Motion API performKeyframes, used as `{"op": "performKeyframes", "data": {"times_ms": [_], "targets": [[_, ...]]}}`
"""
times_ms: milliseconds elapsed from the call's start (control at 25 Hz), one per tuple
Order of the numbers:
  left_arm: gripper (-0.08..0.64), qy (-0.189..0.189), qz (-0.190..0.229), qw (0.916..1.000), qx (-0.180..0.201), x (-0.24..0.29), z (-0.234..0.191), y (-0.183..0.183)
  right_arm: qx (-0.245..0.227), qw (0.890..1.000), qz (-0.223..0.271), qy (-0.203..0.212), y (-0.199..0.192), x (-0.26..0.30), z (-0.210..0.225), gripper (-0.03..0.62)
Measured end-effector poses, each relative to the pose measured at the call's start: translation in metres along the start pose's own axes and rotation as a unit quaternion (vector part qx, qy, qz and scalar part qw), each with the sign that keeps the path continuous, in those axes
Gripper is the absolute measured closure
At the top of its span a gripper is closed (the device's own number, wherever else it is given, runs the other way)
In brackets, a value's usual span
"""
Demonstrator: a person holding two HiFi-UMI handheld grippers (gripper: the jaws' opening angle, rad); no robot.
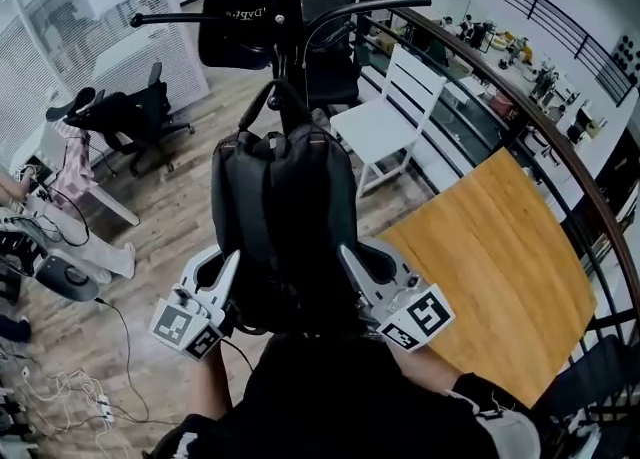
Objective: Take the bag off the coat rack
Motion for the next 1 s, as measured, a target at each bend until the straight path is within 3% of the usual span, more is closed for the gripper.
{"op": "performKeyframes", "data": {"times_ms": [360,560,800,1000], "targets": [[0.511,0.008,0.026,0.9996,-0.005,-0.022,0.029,0.021,-0.020,0.999,0.020,0.023,0.023,-0.015,-0.019,0.545],[0.511,-0.007,0.029,0.9994,-0.020,-0.039,0.041,0.028,-0.026,1.000,0.012,0.010,0.031,-0.024,-0.035,0.545],[0.511,-0.015,0.016,0.9988,-0.043,-0.081,0.072,0.010,-0.032,0.999,-0.012,-0.016,0.019,-0.067,-0.074,0.546],[0.511,-0.016,-0.001,0.9955,-0.094,-0.120,0.093,-0.014,-0.002,0.999,-0.036,-0.016,-0.002,-0.098,-0.096,0.546]]}}
Point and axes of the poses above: the fingertips, and each gripper's own axes: x forward along the fingers, z to its right, y out of its top, the point moved 5 cm from there along -x, backward along the fingers, and after that the axes turned 7 degrees about z, right-handed, at the moved point
